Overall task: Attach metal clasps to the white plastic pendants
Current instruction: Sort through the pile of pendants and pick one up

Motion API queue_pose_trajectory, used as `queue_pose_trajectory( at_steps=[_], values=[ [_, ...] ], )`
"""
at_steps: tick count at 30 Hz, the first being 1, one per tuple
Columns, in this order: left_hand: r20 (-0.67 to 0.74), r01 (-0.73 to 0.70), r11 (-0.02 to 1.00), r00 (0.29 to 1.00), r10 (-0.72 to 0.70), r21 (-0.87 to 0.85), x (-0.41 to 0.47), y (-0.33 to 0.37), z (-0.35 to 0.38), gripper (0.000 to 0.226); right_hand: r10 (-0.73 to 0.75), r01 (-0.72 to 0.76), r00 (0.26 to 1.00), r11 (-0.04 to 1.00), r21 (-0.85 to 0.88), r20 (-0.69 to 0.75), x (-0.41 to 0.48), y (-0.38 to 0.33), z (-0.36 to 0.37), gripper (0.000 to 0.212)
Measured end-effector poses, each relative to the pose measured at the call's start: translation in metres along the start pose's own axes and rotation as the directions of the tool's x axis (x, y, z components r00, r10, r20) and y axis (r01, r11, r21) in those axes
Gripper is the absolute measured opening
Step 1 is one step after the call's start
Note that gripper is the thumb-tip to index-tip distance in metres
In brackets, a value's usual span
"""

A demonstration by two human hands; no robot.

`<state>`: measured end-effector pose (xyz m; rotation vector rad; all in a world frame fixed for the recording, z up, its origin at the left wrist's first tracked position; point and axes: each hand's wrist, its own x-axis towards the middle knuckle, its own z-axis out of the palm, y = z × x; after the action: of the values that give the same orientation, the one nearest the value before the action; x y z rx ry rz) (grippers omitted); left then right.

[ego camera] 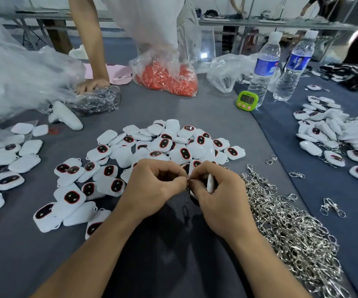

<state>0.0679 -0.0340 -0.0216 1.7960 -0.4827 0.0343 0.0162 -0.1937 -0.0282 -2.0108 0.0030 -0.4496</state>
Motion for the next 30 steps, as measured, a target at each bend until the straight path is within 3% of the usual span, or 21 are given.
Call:
queue_pose_trajectory(
  at_steps=[9, 17, 30],
  values=[
    [0.1, 0.025, 0.999, 0.995, -0.027, 0.026, 0.002, 0.002, -0.004, 0.016, -0.034, 0.034, 0.999, 0.999, -0.037, 0.009, 0.0, 0.003, -0.003, 0.02],
    [0.185, 0.058, 0.996, 0.98, -0.071, 0.072, 0.003, 0.001, -0.012, 0.02, -0.194, 0.212, 0.973, 0.966, -0.149, 0.126, 0.0, 0.0, -0.008, 0.015],
    [0.25, 0.094, 0.994, 0.963, -0.104, 0.053, 0.003, 0.003, -0.016, 0.017, -0.207, 0.235, 0.965, 0.954, -0.185, 0.159, 0.001, -0.003, -0.01, 0.018]
  ],
)
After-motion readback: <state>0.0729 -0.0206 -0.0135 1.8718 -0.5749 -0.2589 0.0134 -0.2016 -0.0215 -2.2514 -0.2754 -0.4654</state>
